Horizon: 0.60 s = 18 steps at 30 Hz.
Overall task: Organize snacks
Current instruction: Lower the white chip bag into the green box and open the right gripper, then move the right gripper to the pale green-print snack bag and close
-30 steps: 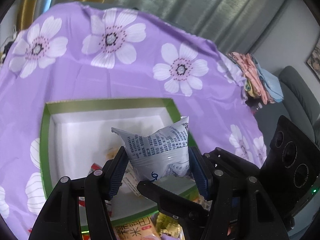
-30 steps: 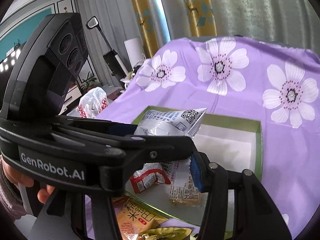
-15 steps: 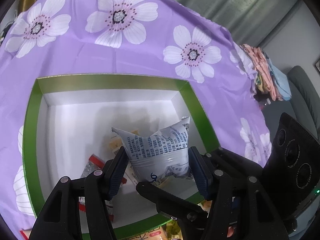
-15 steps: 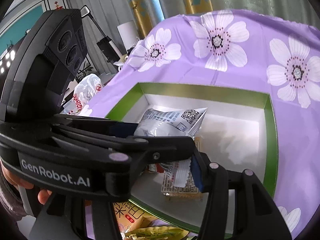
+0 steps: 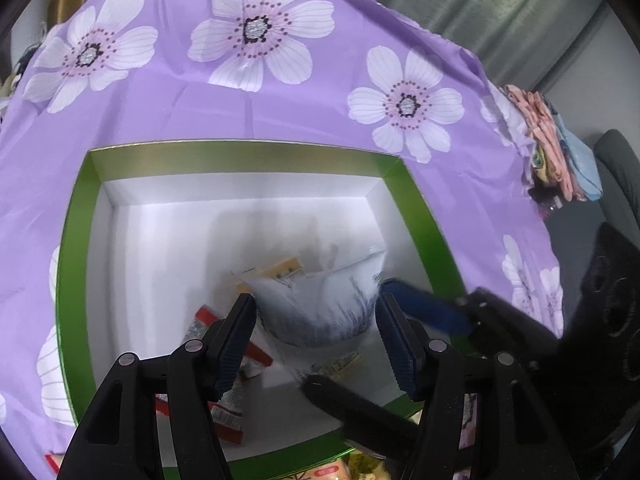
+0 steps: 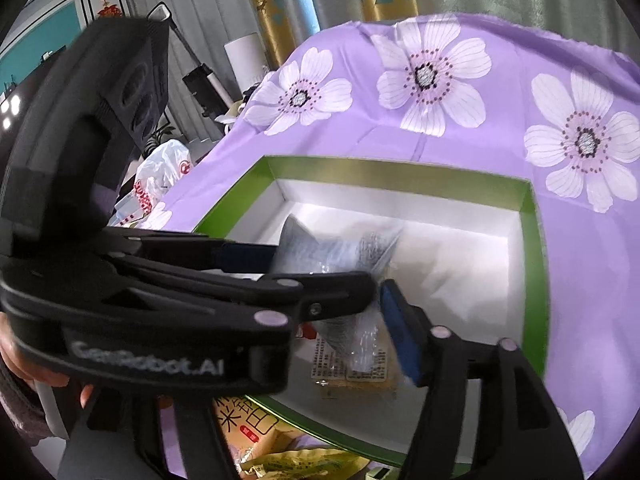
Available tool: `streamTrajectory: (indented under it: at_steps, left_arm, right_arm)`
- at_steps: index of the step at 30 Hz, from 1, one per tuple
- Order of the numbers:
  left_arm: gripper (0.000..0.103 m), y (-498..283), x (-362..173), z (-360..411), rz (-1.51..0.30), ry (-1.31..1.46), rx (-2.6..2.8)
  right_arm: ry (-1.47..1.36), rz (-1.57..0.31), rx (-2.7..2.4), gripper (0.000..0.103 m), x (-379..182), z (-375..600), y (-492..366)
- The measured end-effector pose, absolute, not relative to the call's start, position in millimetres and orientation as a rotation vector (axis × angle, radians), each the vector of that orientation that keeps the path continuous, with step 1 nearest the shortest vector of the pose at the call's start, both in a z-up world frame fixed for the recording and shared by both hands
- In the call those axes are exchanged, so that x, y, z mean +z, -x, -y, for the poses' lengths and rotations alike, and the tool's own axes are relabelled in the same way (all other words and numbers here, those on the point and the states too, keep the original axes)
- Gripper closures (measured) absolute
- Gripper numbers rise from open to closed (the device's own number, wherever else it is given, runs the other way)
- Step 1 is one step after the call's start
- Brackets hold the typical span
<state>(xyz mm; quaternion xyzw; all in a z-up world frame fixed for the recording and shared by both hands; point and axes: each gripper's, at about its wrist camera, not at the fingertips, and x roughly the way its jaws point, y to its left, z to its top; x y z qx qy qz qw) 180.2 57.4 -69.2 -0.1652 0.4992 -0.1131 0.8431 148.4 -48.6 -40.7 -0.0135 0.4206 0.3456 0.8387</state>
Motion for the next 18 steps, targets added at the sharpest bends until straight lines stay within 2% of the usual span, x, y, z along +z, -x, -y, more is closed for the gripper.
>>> streamTrajectory:
  at_steps: [3,7,15,18]
  left_arm:
    - [0.041,-178,-66,-62,-1.048,0.349,-0.223]
    - [0.025,-171,-57,-67,-1.036,0.333,-0.188]
    - [0.023,-148,-36,-71,-0.998,0.279,-0.122]
    - [0.018,-131,-25,-69,-0.97,0.264,-0.114]
  right_arm:
    - [0.029,-0.879,0.725,0.028,-36,53,-146]
    - [0.03,-0.871,0.711,0.025,-32,58,-142]
    - [0.061,-0.822,0.654,0.023,-14,71,-120]
    - [0.077,-0.796,0.627,0.022,-5,82,-104]
